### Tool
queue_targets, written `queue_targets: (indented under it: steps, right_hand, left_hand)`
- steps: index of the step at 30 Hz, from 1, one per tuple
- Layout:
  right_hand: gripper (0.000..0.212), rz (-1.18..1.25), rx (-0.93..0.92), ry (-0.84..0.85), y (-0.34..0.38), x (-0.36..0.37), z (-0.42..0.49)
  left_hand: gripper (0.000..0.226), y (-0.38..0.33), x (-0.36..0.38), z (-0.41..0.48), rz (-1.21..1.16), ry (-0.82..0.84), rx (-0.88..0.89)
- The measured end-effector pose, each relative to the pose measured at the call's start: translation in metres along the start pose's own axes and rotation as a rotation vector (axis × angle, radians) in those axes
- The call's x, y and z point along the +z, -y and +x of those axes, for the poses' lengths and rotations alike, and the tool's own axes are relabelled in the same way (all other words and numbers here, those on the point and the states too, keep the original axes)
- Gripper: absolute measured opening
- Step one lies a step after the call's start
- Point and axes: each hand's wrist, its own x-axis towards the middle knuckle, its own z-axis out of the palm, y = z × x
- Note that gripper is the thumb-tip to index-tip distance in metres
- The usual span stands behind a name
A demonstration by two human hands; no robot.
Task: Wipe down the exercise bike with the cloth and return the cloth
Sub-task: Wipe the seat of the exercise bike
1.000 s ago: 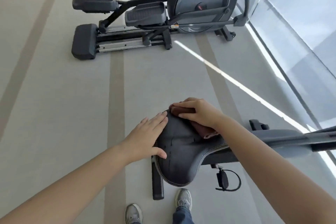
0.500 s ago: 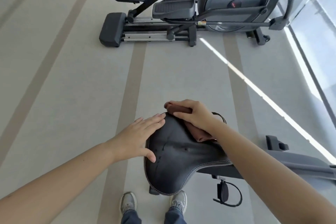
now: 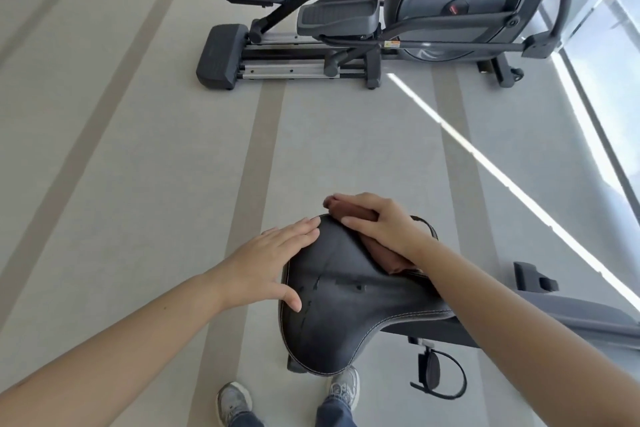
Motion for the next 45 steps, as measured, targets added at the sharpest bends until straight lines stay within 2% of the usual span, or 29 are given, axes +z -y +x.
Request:
queue_targets:
  steps: [3,9,12,14,19,22,25,29,31,34,40,42,45]
  right_hand:
    - [0.04,-0.018,0.015,0.026,-0.001,-0.004,-0.007]
    - [0.045,-0.356,0.079,0.176,-0.003,-0.035,-0.062]
    - [0.039,-0.273,0.238,0.14,-0.011,-0.055,-0.088]
    - [0.03,-0.158,0.323,0.052,-0.017,-0.056,-0.1]
    - [0.027,-0.039,0.327,-0.279,-0.017,-0.029,-0.111]
    - [0.034,-0.062,0.343,-0.568,-0.011,-0.007,-0.117]
    - [0.03,0.002,0.398,-0.913,-0.005,0.022,-0.125]
    - [0.03,0.198,0.479,-1.369,0.0,0.072,-0.12]
    - [0.034,0.281,0.521,-1.528,0.008,0.097,-0.112]
    - [0.039,0.373,0.528,-1.615,0.025,0.128,-0.104]
    - [0.036,0.204,0.577,-1.39,0.045,0.174,-0.104]
    - [0.037,0.173,0.584,-1.444,0.044,0.173,-0.099]
    - [0.04,0.248,0.569,-1.631,0.034,0.142,-0.089]
  left_hand:
    - [0.104,-0.002,0.0,-0.001,-0.025,-0.014,-0.004]
    - [0.104,-0.003,-0.002,-0.003,-0.008,-0.036,-0.014]
    - [0.104,0.0,-0.002,-0.002,0.009,-0.039,0.007]
    - [0.105,0.003,0.0,-0.001,0.02,-0.05,0.035]
    - [0.105,0.008,0.004,0.003,0.08,-0.081,0.104]
    - [0.106,0.009,0.001,0.007,0.127,-0.071,0.145]
    - [0.108,0.011,-0.001,0.01,0.147,-0.064,0.171]
    - [0.111,0.011,-0.004,0.018,0.273,-0.018,0.254]
    - [0.112,0.011,-0.007,0.023,0.317,0.008,0.294]
    - [0.113,0.011,-0.012,0.03,0.353,0.043,0.357]
    - [0.12,0.0,-0.022,0.046,0.411,0.148,0.435]
    - [0.121,-0.001,-0.025,0.05,0.399,0.164,0.459]
    - [0.117,0.002,-0.027,0.054,0.359,0.152,0.499]
